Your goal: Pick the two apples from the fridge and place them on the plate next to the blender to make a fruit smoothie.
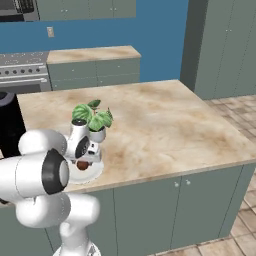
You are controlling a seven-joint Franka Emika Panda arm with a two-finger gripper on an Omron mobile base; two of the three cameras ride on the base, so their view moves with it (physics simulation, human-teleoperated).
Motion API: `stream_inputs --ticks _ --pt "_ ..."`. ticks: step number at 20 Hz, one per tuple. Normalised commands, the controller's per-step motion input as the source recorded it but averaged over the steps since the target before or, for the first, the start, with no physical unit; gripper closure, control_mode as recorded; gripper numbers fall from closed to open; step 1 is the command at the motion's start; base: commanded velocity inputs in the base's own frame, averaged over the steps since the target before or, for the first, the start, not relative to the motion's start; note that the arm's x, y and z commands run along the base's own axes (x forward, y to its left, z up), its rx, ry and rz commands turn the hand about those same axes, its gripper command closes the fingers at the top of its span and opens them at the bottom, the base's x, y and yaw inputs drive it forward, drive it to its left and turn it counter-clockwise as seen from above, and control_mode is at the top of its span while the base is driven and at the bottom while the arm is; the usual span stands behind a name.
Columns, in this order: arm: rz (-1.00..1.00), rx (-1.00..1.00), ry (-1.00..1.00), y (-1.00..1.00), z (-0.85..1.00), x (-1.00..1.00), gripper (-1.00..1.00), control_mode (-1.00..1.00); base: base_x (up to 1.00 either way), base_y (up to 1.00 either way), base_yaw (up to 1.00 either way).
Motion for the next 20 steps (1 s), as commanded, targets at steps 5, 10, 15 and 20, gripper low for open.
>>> stream_inputs --ticks 5,10,15,20 --pt "-0.1 0.0 0.05 -0.05 0.7 -0.4 -1.0 -1.0 0.0 0.0 0.0" --pt "-0.08 0.0 0.0 -0.33 0.94 -0.96 -1.0 -1.0 0.0 0.0 0.0" --pt "-0.03 0.0 -0.01 -0.57 0.64 -1.0 -1.0 -1.0 0.0 0.0 0.0" --pt "0.0 0.0 -0.33 -0.26 0.61 -0.99 -1.0 -1.0 0.0 0.0 0.0"
